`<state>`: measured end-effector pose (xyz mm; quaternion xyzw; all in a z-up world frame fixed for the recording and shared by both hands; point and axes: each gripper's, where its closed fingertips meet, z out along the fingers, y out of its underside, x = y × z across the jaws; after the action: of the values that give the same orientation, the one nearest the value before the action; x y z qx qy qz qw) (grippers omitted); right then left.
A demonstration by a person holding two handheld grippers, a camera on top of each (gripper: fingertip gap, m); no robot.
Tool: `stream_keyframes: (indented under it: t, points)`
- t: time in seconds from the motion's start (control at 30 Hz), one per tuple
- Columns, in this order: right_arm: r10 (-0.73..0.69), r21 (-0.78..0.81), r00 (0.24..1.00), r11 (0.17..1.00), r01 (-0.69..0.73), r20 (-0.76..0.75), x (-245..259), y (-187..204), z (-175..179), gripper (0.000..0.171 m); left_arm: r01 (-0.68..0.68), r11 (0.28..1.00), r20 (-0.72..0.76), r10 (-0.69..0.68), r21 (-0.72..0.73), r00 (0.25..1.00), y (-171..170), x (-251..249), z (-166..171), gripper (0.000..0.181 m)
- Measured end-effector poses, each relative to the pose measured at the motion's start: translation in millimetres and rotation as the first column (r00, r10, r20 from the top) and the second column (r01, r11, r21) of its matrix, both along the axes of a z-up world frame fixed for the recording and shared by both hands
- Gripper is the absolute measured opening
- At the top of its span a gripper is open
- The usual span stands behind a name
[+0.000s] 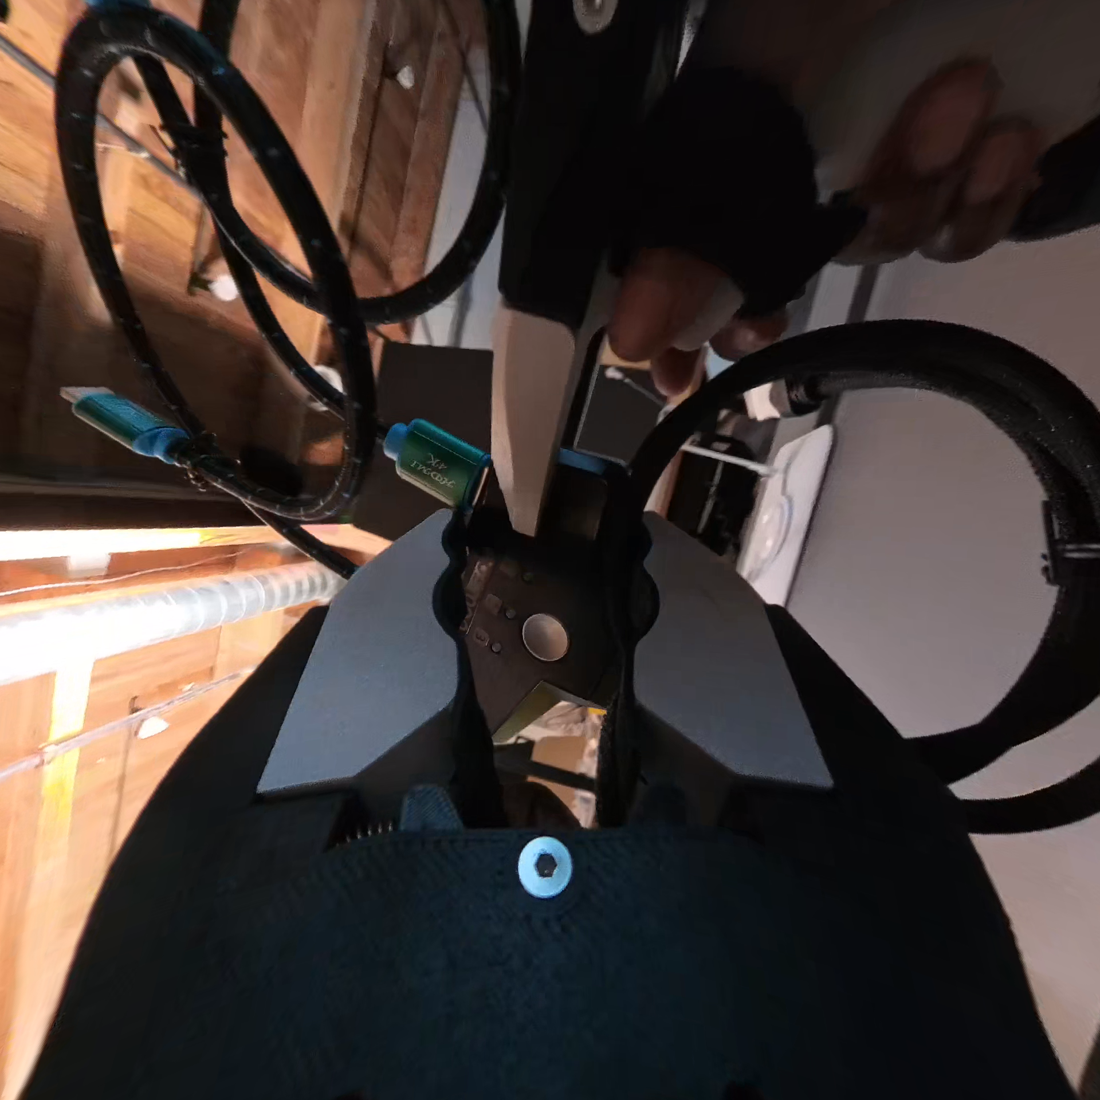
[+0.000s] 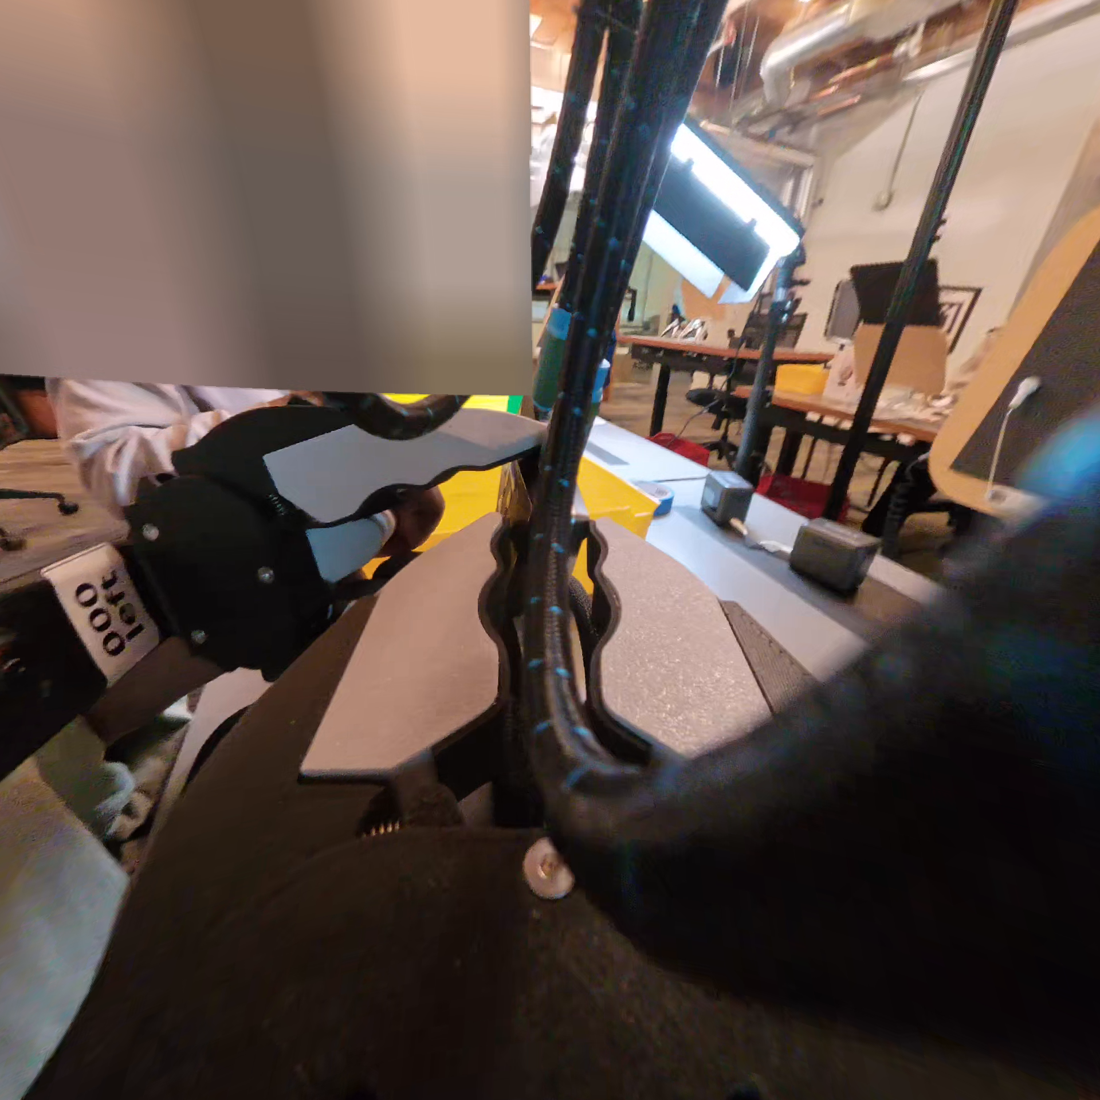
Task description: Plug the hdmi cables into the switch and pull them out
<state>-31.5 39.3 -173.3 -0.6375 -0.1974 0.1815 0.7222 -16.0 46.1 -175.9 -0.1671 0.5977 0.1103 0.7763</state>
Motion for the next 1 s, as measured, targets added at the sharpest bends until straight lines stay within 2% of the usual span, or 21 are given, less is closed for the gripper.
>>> stream_keyframes:
  t: [0.1,0.2,0.33,0.4,0.47,0.5,0.57,0.63,0.67,0.73,0.77,0.83,0.9,1.0]
  points:
    - [0.033,-0.046,0.997,0.998,-0.036,-0.075,4.7,-3.5,-9.5,0.022,0.058,0.995,-0.064,-0.063,-0.077,0.996,-3.8,5.4,-10.9,0.054]
    - [0.074,-0.012,0.961,0.997,-0.081,-0.265,14.1,-6.3,-10.5,0.016,0.091,0.986,-0.121,-0.108,-0.143,0.987,-6.0,10.6,-17.1,0.065]
    - [0.131,0.061,0.912,0.991,-0.116,-0.389,23.6,-15.3,-7.1,0.019,0.199,0.938,-0.034,-0.217,-0.284,0.976,-12.7,5.3,-11.8,0.075]
    - [0.165,0.082,0.885,0.986,-0.143,-0.435,26.1,-19.1,-5.4,0.018,0.250,0.910,0.016,-0.259,-0.330,0.966,-16.3,-0.2,-12.0,0.074]
    - [0.194,0.117,0.854,0.981,-0.157,-0.482,32.0,-23.7,-0.7,0.019,0.315,0.851,0.097,-0.303,-0.421,0.948,-17.6,-7.4,-12.0,0.074]
    - [0.202,0.132,0.844,0.979,-0.157,-0.496,35.5,-25.6,1.5,0.018,0.375,0.796,0.186,-0.326,-0.476,0.927,-17.4,-13.5,-6.2,0.074]
    - [0.216,0.139,0.838,0.976,-0.169,-0.501,39.6,-28.2,2.6,0.018,0.552,0.603,0.450,-0.330,-0.576,0.830,-11.0,-31.6,15.8,0.074]
    - [0.252,0.138,0.825,0.968,-0.210,-0.505,36.5,-30.5,2.9,0.018,0.731,0.309,0.698,-0.229,-0.608,0.678,7.2,-49.0,33.4,0.077]
    - [0.276,0.145,0.812,0.961,-0.235,-0.515,33.4,-31.8,3.8,0.019,0.773,0.143,0.754,-0.173,-0.618,0.634,14.3,-49.9,33.1,0.087]
    - [0.324,0.148,0.788,0.945,-0.290,-0.524,24.4,-33.2,3.6,0.018,0.739,-0.129,0.751,-0.109,-0.661,0.652,17.8,-36.3,17.5,0.101]
    - [0.344,0.141,0.780,0.937,-0.319,-0.523,18.5,-33.3,2.2,0.018,0.698,-0.222,0.730,-0.125,-0.681,0.672,11.9,-27.9,8.9,0.103]
    - [0.379,0.124,0.761,0.920,-0.372,-0.526,7.1,-33.6,-1.0,0.018,0.648,-0.330,0.720,-0.182,-0.686,0.670,-4.7,-17.1,0.8,0.098]
    - [0.407,0.123,0.735,0.904,-0.409,-0.543,0.0,-34.7,-2.2,0.019,0.657,-0.350,0.741,-0.229,-0.668,0.631,-16.7,-13.4,1.6,0.086]
    - [0.393,0.113,0.725,0.908,-0.404,-0.565,0.3,-32.0,-5.5,0.018,0.576,-0.401,0.698,-0.314,-0.712,0.644,-33.4,-9.6,-8.5,0.056]
